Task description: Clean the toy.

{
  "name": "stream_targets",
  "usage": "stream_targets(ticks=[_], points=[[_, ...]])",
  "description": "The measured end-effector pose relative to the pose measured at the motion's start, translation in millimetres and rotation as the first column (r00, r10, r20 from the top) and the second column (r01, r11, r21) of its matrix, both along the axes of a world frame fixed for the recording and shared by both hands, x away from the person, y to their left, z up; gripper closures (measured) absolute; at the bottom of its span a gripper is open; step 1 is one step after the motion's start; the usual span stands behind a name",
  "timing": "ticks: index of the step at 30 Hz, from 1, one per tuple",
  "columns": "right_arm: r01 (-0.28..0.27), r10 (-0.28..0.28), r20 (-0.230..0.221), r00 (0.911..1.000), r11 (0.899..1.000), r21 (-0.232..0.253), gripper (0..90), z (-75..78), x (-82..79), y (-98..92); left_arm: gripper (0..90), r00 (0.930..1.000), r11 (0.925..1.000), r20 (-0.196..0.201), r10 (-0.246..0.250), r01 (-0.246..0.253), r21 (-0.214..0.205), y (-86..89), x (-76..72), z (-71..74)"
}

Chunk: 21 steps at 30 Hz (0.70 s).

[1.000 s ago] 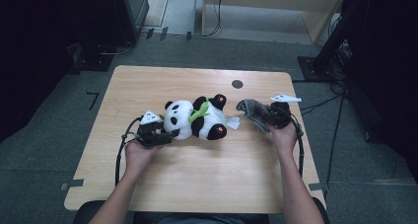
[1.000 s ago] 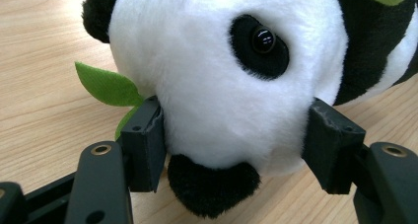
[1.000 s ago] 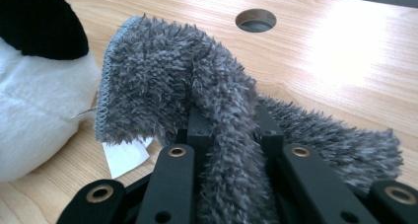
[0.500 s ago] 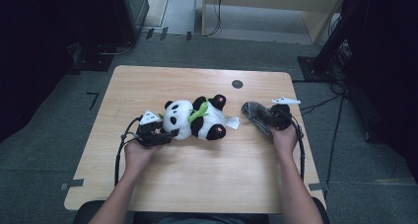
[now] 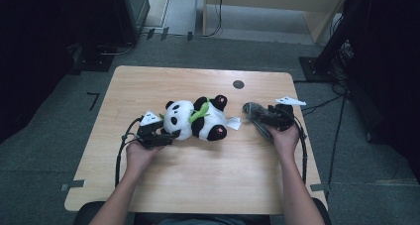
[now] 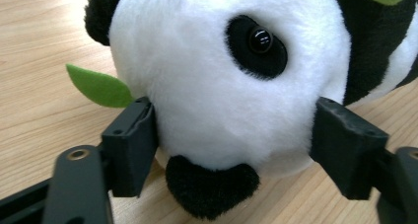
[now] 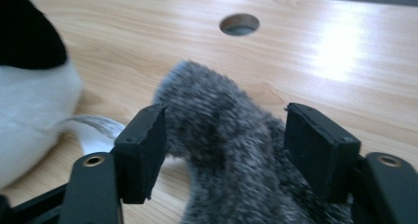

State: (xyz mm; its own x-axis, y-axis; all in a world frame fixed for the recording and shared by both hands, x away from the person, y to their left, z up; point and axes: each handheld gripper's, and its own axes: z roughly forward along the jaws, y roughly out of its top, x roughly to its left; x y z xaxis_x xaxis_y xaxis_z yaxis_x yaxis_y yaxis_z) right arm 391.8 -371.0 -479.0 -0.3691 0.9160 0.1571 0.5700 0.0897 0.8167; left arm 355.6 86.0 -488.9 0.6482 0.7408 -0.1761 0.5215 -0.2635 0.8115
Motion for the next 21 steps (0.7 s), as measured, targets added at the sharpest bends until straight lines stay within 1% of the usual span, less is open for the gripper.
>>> stream_targets(ticks=[2,5,6,7,9,11,13,14,15,17,18,20,21], points=[[-0.003,0.003,0.007,1.0,1.0,0.005,31.0,1.6,-1.0,1.0,22.3,1.0,1.0,0.001,-0.004,0.004,0.004,-0.1,0.0,-0.1],[-0.028,0.028,0.02,0.9994,0.999,0.026,27.4,7.6,-5.2,6.7,21.3,1.0,1.0,0.0,-0.005,0.005,0.002,-0.2,0.3,0.1],[-0.042,0.041,0.025,0.9988,0.999,0.029,25.8,9.7,-7.0,9.8,21.2,1.0,1.0,-0.002,-0.004,0.004,0.002,-0.3,0.4,0.3],[-0.077,0.076,0.03,0.9966,0.997,0.027,22.5,12.1,-9.9,15.2,21.0,1.0,1.0,-0.005,-0.004,0.004,0.002,-0.4,0.5,0.6],[-0.086,0.085,0.027,0.996,0.996,0.027,22.2,12.9,-10.9,17.7,21.0,1.0,1.0,-0.006,-0.004,0.004,0.001,-0.4,0.5,0.7],[-0.111,0.111,0.016,0.9937,0.993,0.035,20.6,14.6,-15.8,27.3,20.9,1.0,1.0,-0.007,-0.004,0.004,0.001,-0.4,0.7,0.9],[-0.127,0.126,0.017,0.9918,0.991,0.036,19.7,15.4,-18.1,33.1,20.9,1.0,1.0,-0.007,-0.003,0.003,0.001,-0.6,0.9,1.2],[-0.127,0.126,0.017,0.9918,0.991,0.036,19.7,15.4,-18.1,33.1,20.9,1.0,1.0,-0.007,-0.002,0.002,0.0,-0.6,1.0,1.3],[-0.142,0.141,0.017,0.9898,0.989,0.032,19.5,16.4,-19.6,38.2,20.9,1.0,1.0,-0.008,-0.002,0.002,0.001,-0.6,1.1,1.4],[-0.146,0.145,0.015,0.9893,0.989,0.032,19.4,17.1,-20.6,40.7,20.9,1.0,1.0,-0.008,-0.003,0.003,0.002,-0.6,1.1,1.5],[-0.158,0.157,0.014,0.9874,0.987,0.036,19.2,19.5,-22.8,45.5,21.0,1.0,1.0,-0.009,-0.003,0.003,0.002,-0.7,1.2,1.7],[-0.16,0.159,0.015,0.9871,0.987,0.033,19.2,20.7,-23.9,47.4,20.9,1.0,1.0,-0.009,-0.003,0.003,0.002,-0.7,1.3,1.7],[-0.168,0.168,0.016,0.9857,0.986,-0.002,19.2,24.8,-27.1,54.8,21.0,1.0,1.0,-0.009,-0.003,0.003,0.002,-0.8,1.4,1.7]])
